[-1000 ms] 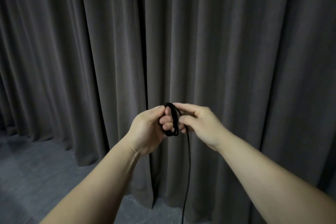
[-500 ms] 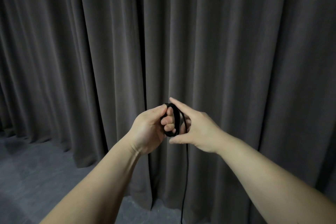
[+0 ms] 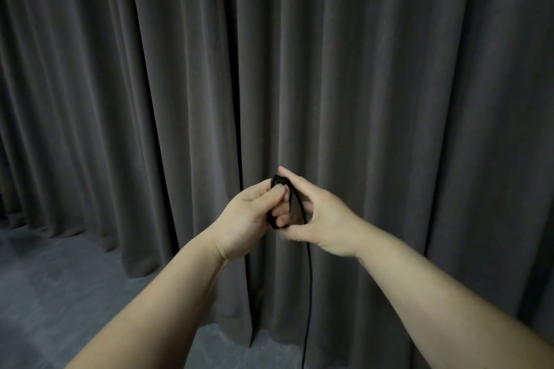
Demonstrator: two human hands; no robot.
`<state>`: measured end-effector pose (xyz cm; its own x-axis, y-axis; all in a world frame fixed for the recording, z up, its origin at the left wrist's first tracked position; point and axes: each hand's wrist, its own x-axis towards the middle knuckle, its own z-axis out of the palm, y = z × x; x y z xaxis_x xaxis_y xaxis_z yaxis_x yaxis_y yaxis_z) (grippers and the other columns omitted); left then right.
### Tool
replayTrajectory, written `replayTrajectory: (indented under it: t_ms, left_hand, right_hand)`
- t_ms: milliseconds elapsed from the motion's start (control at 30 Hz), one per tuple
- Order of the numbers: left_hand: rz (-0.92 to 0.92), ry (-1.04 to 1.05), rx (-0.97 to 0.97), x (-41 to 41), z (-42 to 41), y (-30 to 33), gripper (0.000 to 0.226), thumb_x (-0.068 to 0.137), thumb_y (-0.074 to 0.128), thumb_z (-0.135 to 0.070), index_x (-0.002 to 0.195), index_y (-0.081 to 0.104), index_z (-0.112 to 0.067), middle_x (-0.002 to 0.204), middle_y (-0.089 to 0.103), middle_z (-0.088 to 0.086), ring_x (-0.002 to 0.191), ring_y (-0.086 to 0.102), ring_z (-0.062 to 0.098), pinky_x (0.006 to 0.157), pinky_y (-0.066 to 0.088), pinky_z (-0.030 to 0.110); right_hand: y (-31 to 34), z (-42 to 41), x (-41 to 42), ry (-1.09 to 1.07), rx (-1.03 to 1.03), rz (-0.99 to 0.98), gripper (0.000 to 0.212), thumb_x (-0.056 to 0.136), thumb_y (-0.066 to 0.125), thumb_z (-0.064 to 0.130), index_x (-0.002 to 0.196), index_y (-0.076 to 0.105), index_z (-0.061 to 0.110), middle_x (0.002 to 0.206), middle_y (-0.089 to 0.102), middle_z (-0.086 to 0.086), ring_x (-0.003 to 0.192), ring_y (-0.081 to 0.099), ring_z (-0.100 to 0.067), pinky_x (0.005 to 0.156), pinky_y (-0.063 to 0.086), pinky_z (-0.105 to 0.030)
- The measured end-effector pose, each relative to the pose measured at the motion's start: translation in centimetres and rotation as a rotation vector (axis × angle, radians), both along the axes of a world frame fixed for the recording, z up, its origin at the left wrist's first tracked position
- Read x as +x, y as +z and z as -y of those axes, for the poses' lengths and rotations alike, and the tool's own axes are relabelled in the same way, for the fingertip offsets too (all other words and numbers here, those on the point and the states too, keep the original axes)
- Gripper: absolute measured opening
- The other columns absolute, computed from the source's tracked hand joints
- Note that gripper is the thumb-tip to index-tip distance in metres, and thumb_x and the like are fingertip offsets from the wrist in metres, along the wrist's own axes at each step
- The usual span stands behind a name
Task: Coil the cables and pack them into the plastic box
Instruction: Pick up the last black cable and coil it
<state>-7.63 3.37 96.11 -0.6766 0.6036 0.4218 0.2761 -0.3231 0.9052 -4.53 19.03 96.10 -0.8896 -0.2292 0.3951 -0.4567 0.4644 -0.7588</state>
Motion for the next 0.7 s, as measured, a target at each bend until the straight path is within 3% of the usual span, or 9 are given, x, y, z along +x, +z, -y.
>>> replayTrajectory:
  t_ms: [67, 167, 233, 300, 367, 500, 600, 700]
  left_hand:
    - [0.005, 0.025, 0.006, -0.2, 0.2, 0.1, 0.020, 0.090, 0.046, -0.026, 0.080, 0.046, -0.009, 0.059, 0.037, -0.005, 0.054, 0.038, 0.010, 0.056, 0.039, 0.019]
    - [0.030, -0.002, -0.005, -0.2, 0.6, 0.3, 0.022, 0.090, 0.045, -0.027, 0.076, 0.046, -0.010, 0.060, 0.033, -0.003, 0.053, 0.035, 0.012, 0.057, 0.038, 0.021]
    - [0.037, -0.028, -0.006, 0.0, 0.5, 0.4, 0.022, 0.091, 0.044, -0.027, 0.076, 0.045, -0.011, 0.061, 0.030, -0.001, 0.052, 0.039, 0.011, 0.060, 0.038, 0.023]
    - [0.055, -0.054, 0.021, 0.1, 0.5, 0.5, 0.021, 0.091, 0.043, -0.026, 0.078, 0.044, -0.010, 0.061, 0.028, 0.000, 0.052, 0.047, 0.010, 0.062, 0.037, 0.026]
    - [0.053, -0.074, 0.035, 0.1, 0.4, 0.5, 0.022, 0.092, 0.041, -0.026, 0.079, 0.043, -0.009, 0.061, 0.029, -0.001, 0.053, 0.046, 0.011, 0.063, 0.037, 0.027]
    - [0.024, -0.028, 0.006, -0.1, 0.4, 0.6, 0.023, 0.091, 0.043, -0.028, 0.077, 0.047, -0.010, 0.059, 0.037, -0.005, 0.055, 0.038, 0.013, 0.065, 0.036, 0.027]
    - [-0.012, -0.003, -0.012, -0.2, 0.2, 0.7, 0.025, 0.092, 0.042, -0.030, 0.078, 0.050, -0.010, 0.061, 0.038, -0.004, 0.056, 0.039, 0.013, 0.067, 0.034, 0.030]
    - [0.015, -0.010, 0.037, -0.2, 0.0, 0.8, 0.026, 0.093, 0.043, -0.029, 0.075, 0.049, -0.011, 0.060, 0.035, -0.004, 0.057, 0.036, 0.014, 0.067, 0.033, 0.028]
  right_hand:
    - [0.6, -0.2, 0.0, 0.018, 0.025, 0.020, 0.091, 0.068, 0.070, 0.023, 0.146, 0.027, 0.045, 0.127, 0.061, -0.002, 0.112, 0.058, -0.008, 0.101, 0.047, -0.039]
    - [1.4, -0.5, -0.1, -0.030, -0.030, -0.037, 0.052, 0.094, 0.051, 0.007, 0.140, 0.044, 0.032, 0.115, 0.066, -0.012, 0.085, 0.058, -0.011, 0.082, 0.053, -0.035]
    - [1.5, -0.3, -0.1, -0.074, -0.075, -0.102, 0.039, 0.100, 0.045, 0.010, 0.133, 0.052, 0.029, 0.117, 0.066, -0.005, 0.090, 0.061, -0.009, 0.078, 0.055, -0.027]
    - [1.2, 0.2, 0.0, -0.056, -0.185, -0.089, 0.036, 0.101, 0.043, 0.010, 0.127, 0.057, 0.029, 0.114, 0.067, 0.001, 0.097, 0.063, -0.004, 0.077, 0.053, -0.019]
    - [1.1, 0.6, 0.1, -0.045, -0.248, -0.094, 0.035, 0.100, 0.042, 0.006, 0.117, 0.061, 0.031, 0.100, 0.068, 0.007, 0.089, 0.063, 0.003, 0.070, 0.051, -0.015]
    - [1.0, 1.1, -0.2, -0.066, -0.343, -0.156, 0.032, 0.099, 0.044, 0.005, 0.098, 0.068, 0.028, 0.083, 0.070, 0.012, 0.086, 0.063, -0.007, 0.088, 0.052, -0.032]
    - [1.0, 1.6, -0.6, -0.087, -0.429, -0.160, 0.024, 0.098, 0.047, 0.006, 0.098, 0.070, 0.015, 0.070, 0.067, 0.011, 0.073, 0.060, -0.006, 0.079, 0.051, -0.027]
    - [1.1, 1.8, -0.8, -0.074, -0.528, -0.111, 0.018, 0.096, 0.053, 0.013, 0.098, 0.070, 0.007, 0.070, 0.062, 0.000, 0.071, 0.056, -0.017, 0.070, 0.049, -0.033]
